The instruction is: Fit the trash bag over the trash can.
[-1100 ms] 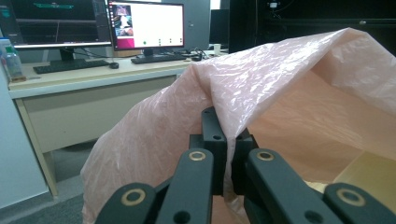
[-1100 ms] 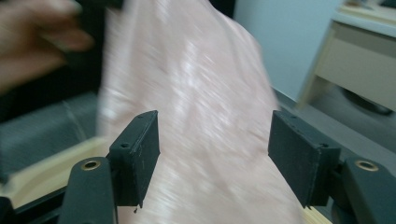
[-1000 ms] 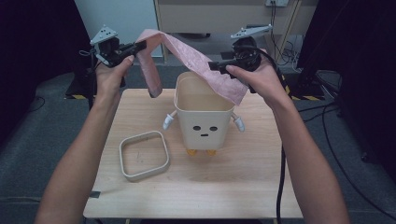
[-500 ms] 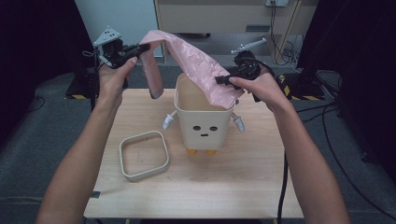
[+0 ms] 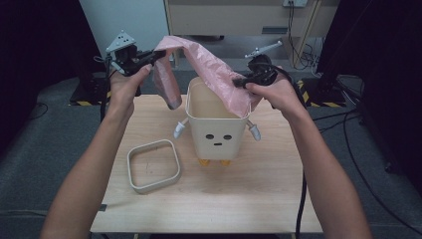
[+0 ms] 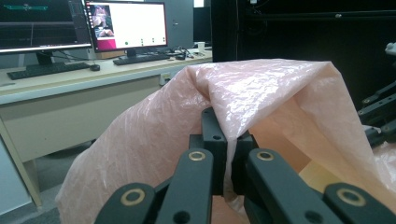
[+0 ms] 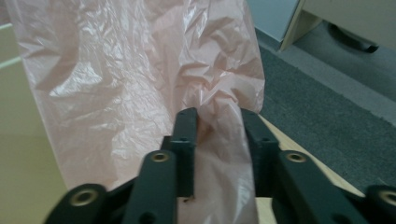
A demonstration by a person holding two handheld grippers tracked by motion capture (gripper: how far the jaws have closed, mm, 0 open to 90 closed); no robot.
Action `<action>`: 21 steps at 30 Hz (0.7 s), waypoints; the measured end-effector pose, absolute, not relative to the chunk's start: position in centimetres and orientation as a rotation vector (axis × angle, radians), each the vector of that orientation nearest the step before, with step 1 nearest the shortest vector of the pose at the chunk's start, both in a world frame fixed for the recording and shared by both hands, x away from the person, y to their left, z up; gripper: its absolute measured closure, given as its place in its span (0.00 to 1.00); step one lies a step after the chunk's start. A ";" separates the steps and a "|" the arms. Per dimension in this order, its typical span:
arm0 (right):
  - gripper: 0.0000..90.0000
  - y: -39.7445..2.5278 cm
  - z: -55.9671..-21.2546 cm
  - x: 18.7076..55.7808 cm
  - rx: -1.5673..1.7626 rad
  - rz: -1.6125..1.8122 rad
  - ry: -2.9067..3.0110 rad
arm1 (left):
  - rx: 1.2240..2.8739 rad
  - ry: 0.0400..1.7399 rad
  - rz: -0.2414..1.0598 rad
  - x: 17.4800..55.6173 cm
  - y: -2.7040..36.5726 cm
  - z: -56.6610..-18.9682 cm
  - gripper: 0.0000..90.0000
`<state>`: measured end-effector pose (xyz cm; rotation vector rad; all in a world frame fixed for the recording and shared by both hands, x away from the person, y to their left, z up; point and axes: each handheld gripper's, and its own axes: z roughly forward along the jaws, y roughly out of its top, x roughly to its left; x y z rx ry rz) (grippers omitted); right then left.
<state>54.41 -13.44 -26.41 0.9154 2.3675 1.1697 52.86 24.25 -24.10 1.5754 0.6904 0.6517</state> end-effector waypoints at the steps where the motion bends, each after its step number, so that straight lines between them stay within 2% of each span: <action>1: 0.87 -13.6 -26.0 54.2 0.921 1.184 2.348 | 1.572 0.693 0.651 52.8 24.2 -24.1 0.99; 5: 0.97 -14.0 -25.4 53.9 0.922 1.195 2.319 | 1.572 0.692 0.653 52.8 24.3 -24.0 0.99; 7: 0.98 -14.2 -25.3 53.9 0.917 1.200 2.317 | 1.573 0.691 0.654 52.8 24.2 -24.0 0.99; 21: 1.00 -14.7 -24.1 53.3 0.901 1.234 2.293 | 1.565 0.695 0.657 52.8 24.5 -23.5 0.99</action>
